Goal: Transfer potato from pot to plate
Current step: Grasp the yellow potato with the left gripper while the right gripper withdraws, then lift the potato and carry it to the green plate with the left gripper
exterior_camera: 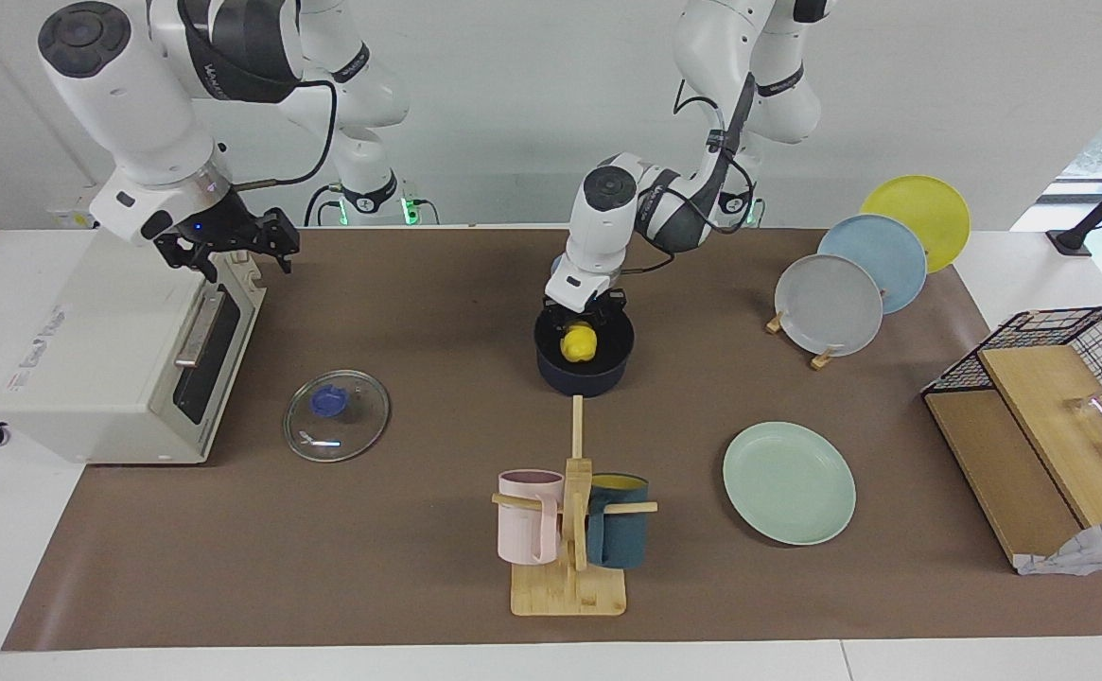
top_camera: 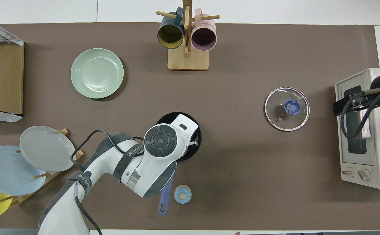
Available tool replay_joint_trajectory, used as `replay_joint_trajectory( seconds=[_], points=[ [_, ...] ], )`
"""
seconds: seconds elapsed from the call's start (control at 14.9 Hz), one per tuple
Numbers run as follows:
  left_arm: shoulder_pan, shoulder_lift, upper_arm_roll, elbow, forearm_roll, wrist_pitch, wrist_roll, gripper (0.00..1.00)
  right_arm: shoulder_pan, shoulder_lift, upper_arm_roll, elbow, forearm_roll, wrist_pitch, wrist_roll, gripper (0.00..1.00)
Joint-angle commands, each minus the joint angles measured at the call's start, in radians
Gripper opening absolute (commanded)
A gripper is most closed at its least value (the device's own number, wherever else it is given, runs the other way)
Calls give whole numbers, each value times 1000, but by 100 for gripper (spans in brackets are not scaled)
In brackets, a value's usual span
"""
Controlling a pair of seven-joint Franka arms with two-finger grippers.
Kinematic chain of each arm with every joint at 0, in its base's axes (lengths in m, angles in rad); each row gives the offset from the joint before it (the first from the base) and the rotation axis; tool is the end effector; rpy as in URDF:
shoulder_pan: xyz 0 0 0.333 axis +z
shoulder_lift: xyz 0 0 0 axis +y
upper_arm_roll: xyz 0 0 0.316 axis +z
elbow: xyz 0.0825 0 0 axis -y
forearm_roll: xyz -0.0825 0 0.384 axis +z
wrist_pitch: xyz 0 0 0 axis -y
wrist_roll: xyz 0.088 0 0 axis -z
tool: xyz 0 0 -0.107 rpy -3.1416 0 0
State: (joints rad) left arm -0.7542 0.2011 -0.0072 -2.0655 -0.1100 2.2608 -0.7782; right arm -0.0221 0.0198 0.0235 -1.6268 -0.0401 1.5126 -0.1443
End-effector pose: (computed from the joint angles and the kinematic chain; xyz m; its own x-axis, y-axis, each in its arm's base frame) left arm 0.4172 -0.4016 0.3360 0.9942 0.0851 -0.0665 0.0888 -0.9945 0.0548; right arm 0.5508 -0.0038 0.5828 0.9801 0.1428 -0.1378 0.1469 -0.9890 0.0199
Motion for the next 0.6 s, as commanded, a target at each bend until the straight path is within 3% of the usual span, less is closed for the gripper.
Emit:
replay_joint_trajectory(
  seconds=[0.0,0.34,0.54],
  points=[
    [15,-15,16,83,-20,-127,-4,0,11,-24,-7,-31,-12,12,51,100],
    [136,-2,13,293,-54,-378,19,0,-4,-17,-8,-25,-11,28,51,100],
    [275,84,12,499,-69,-580,158,0,-4,-17,-8,-24,-9,31,55,100]
  ],
)
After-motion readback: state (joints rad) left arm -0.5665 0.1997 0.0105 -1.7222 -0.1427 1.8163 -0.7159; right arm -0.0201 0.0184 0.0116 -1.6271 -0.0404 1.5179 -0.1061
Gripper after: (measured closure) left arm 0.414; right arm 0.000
